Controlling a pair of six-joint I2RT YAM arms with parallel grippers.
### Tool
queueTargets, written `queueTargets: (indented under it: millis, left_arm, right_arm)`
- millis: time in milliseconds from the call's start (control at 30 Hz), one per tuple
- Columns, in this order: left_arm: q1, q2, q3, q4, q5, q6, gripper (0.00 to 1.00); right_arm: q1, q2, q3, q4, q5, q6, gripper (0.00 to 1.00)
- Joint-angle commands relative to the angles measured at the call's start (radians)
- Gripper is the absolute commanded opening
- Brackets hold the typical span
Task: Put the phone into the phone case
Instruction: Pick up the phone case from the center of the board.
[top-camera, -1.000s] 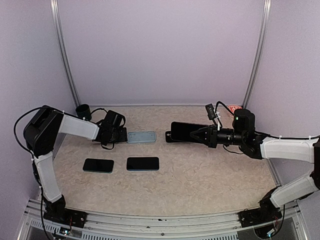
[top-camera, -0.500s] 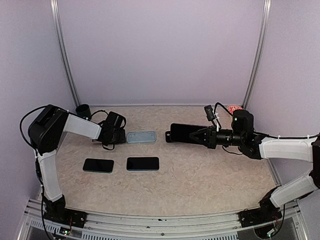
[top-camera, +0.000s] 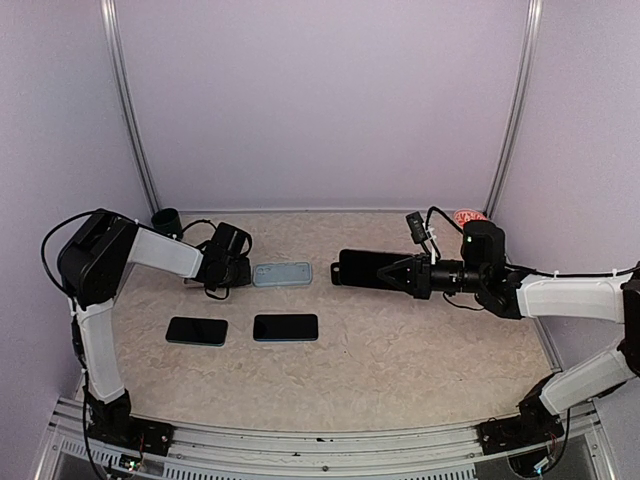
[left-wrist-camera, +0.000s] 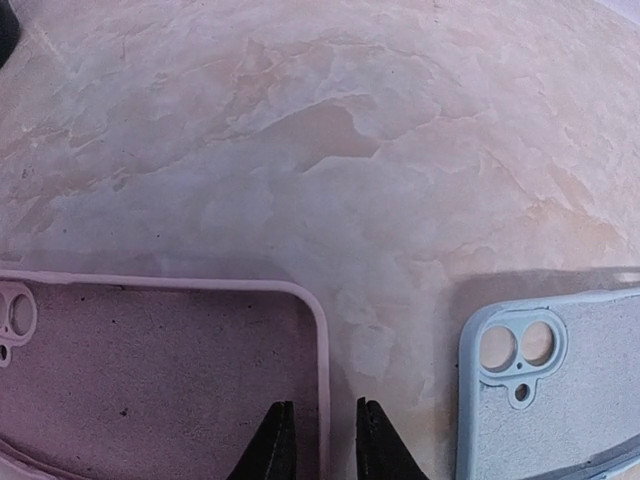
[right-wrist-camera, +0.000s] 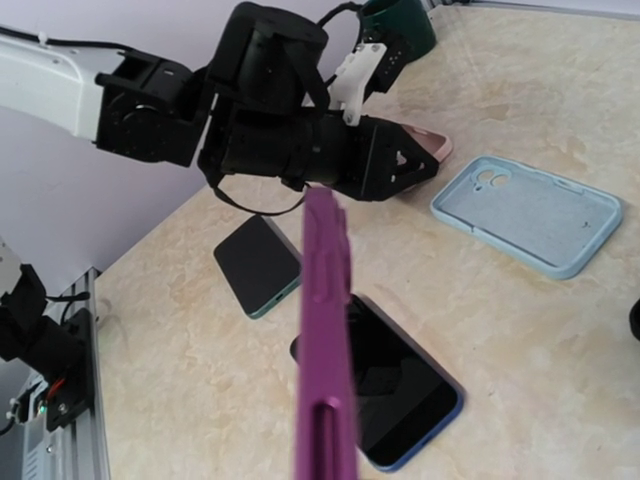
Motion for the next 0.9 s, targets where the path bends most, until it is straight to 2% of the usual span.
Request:
queueTargets:
  millis: [0, 233, 467, 633, 867]
  left_arm:
    - [0.007, 0.024, 0.003, -0.021, 0.009, -0.004, 0.17]
    - [0.007, 0.014, -0.017, -0.033, 0.009, -0.017, 0.01]
    - [0.007, -0.035, -0.05, -0.03, 0.007, -0.044, 0.0]
    - [0.0, -0.129, -0.094, -0.021, 0.01, -0.076, 0.0]
    - [-0.071, -0.264, -0.148, -0.031, -0.024, -0.115, 0.0]
  right_arm:
    - [0.011, 0.005, 0.042, 0.024, -0.009, -0.008, 0.0]
    - [0.013, 0.009, 0.056, 0.015, -0.009, -0.009, 0.0]
    - [0.017, 0.009, 0.066, 0.007, -0.008, -0.012, 0.0]
    - [0.019, 0.009, 0.074, -0.003, -0.005, -0.016, 0.0]
    - [0.022, 0.012, 0.075, -0.005, 0.0, -0.022, 0.0]
